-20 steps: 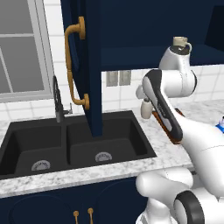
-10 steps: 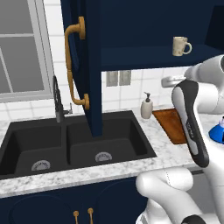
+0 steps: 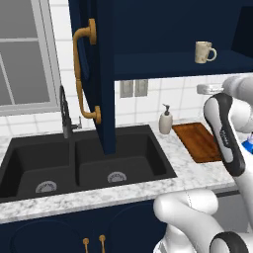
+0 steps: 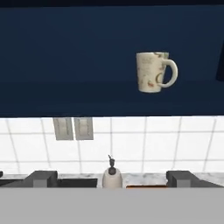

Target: Pick the kettle from the counter and place it on the tray. Then pick the mug from the cabinet and place it on the tray. Then close the cabinet doors.

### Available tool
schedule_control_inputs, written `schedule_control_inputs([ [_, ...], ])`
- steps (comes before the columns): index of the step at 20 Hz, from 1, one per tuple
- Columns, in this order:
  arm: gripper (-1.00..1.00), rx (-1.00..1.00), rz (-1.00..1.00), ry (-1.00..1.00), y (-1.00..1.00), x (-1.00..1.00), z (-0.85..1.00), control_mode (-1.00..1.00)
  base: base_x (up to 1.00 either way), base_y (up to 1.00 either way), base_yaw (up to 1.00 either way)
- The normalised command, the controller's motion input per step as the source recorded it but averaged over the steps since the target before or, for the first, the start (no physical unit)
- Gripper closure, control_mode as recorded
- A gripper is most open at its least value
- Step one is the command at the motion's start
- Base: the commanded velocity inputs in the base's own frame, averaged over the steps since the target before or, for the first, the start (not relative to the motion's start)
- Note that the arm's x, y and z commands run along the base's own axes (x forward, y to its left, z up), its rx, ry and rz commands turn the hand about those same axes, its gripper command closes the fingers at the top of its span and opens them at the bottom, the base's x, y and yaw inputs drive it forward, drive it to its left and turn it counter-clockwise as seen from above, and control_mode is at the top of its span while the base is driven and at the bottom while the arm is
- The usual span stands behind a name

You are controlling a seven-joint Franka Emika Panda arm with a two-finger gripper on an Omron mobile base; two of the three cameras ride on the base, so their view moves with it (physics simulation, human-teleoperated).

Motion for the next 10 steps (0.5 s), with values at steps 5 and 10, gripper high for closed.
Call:
schedule_control_inputs([
  [5, -1.00, 0.00, 0.00, -0.09, -0.81, 0.36, 0.37, -1.00, 0.00, 0.00, 0.00],
  [10, -1.00, -0.01, -0.01, -0.06, -0.62, 0.25, 0.53, -1.00, 0.00, 0.00, 0.00],
])
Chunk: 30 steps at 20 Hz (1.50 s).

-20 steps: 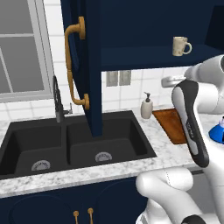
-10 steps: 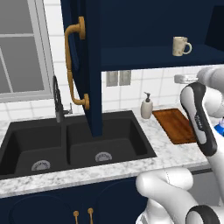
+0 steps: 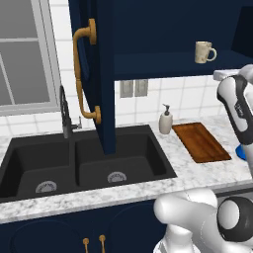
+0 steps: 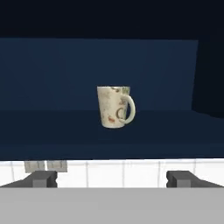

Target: Pick the kettle from the counter and place it on the tray. Then pick the mug from the cabinet and place it on the tray. Then close the cabinet doors.

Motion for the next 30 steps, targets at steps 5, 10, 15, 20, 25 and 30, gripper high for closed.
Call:
schedule_control_inputs([
  [5, -1.00, -0.01, 0.00, -0.03, -0.18, 0.06, 0.25, -1.00, 0.00, 0.00, 0.00],
  [10, -1.00, 0.01, 0.00, -0.01, -0.03, 0.00, 0.00, -1.00, 0.00, 0.00, 0.00],
  [15, -1.00, 0.10, 0.00, -0.14, -0.02, -0.06, 0.20, -1.00, 0.00, 0.00, 0.00],
  [20, -1.00, 0.01, 0.00, -0.06, 0.00, -0.04, 0.03, -1.00, 0.00, 0.00, 0.00],
  [25, -1.00, -0.01, 0.03, -0.02, -0.17, 0.11, -0.05, -1.00, 0.00, 0.00, 0.00],
  [30, -1.00, 0.00, 0.01, -0.11, -0.23, 0.10, -0.07, -1.00, 0.00, 0.00, 0.00],
])
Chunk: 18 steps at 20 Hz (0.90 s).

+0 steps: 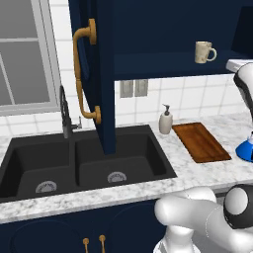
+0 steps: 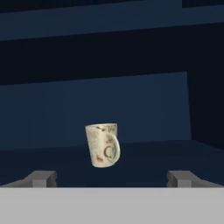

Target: Pick the kettle from the counter and place it on the tray. Then pick the mug from the cabinet and place it on the tray. Then close the cabinet doors.

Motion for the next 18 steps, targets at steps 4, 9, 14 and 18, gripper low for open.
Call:
schedule_control_inputs([
  [4, -1.00, 0.00, 0.00, -0.20, -0.03, 0.01, -0.11, -1.00, 0.00, 0.00, 0.00],
  [9, -1.00, -0.01, 0.04, 0.05, -0.03, 0.12, -0.20, -1.00, 0.00, 0.00, 0.00],
  [14, -1.00, 0.02, 0.00, 0.16, -0.05, 0.29, 0.00, -1.00, 0.00, 0.00, 0.00],
  [18, -1.00, 0.04, 0.00, 0.21, -0.05, 0.29, 0.19, -1.00, 0.00, 0.00, 0.00],
])
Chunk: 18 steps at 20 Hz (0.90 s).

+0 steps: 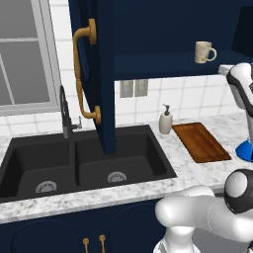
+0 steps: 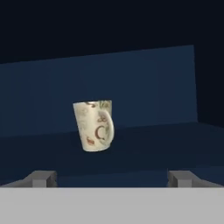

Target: Pick the kettle from the counter and place it on the tray. Then pick the mug from the cabinet and place it on the tray. Then close the cabinet doors.

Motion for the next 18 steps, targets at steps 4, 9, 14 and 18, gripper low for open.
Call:
schedule_control_inputs([
  [4, -1.00, 0.00, 0.00, 0.09, 0.00, 0.30, 0.37, -1.00, 0.00, 0.00, 0.00],
  [9, -1.00, 0.00, 0.00, 0.01, 0.00, 0.20, 0.27, -1.00, 0.00, 0.00, 0.00],
  [14, -1.00, 0.00, 0.00, 0.06, 0.00, 0.41, -0.08, -1.00, 0.00, 0.00, 0.00],
  [18, -1.00, 0.00, 0.03, 0.04, 0.00, 0.43, -0.14, -1.00, 0.00, 0.00, 0.00],
])
